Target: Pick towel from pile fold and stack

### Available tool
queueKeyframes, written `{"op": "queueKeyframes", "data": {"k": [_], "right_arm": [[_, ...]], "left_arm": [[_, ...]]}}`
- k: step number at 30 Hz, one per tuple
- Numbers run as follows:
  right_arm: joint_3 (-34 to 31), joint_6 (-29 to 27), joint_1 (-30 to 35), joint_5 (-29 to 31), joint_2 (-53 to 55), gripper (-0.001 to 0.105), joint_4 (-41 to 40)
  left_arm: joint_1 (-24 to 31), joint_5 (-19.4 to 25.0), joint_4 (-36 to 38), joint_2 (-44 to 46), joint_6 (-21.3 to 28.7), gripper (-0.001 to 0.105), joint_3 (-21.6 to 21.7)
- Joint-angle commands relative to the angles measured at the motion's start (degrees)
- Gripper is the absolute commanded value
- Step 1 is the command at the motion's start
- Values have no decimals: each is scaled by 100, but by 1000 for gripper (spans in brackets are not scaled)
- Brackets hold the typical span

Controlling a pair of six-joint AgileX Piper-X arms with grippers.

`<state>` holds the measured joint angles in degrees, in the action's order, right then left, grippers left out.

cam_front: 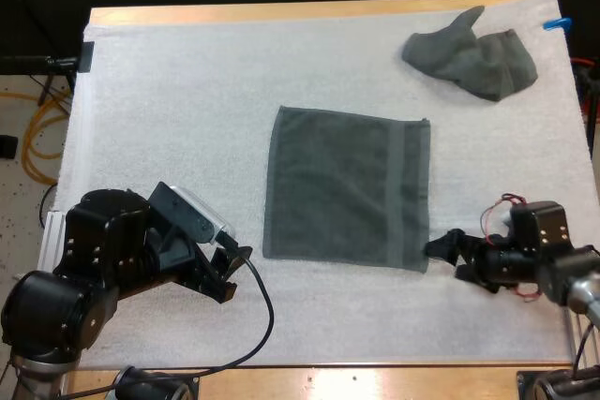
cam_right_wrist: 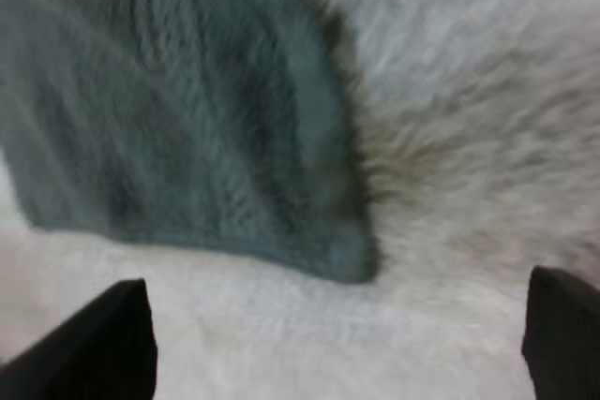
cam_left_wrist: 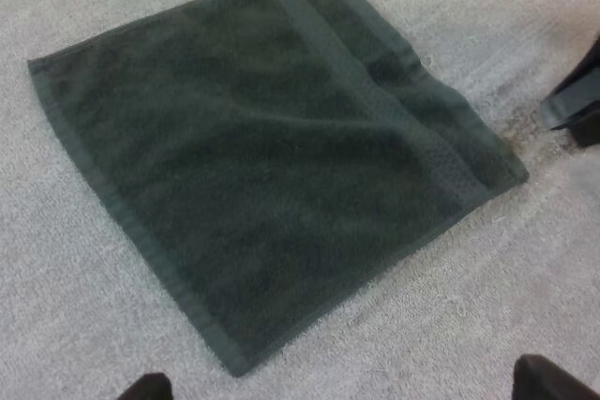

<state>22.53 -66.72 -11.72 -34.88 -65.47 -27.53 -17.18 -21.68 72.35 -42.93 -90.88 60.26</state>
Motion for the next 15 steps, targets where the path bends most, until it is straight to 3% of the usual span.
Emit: {"op": "queueKeyframes", "data": {"k": [1, 10, 15], "right_arm": [[-2, 103, 23, -304, -214, 77, 310], [-2, 233, 23, -1240, -1386, 77, 1221], [-2, 266, 10, -1444, -1815, 77, 1493]], "left_arm": [[5, 2, 21, 9, -60, 69, 9], [5, 2, 21, 9, -60, 69, 9], [5, 2, 8, 9, -60, 69, 9]]}}
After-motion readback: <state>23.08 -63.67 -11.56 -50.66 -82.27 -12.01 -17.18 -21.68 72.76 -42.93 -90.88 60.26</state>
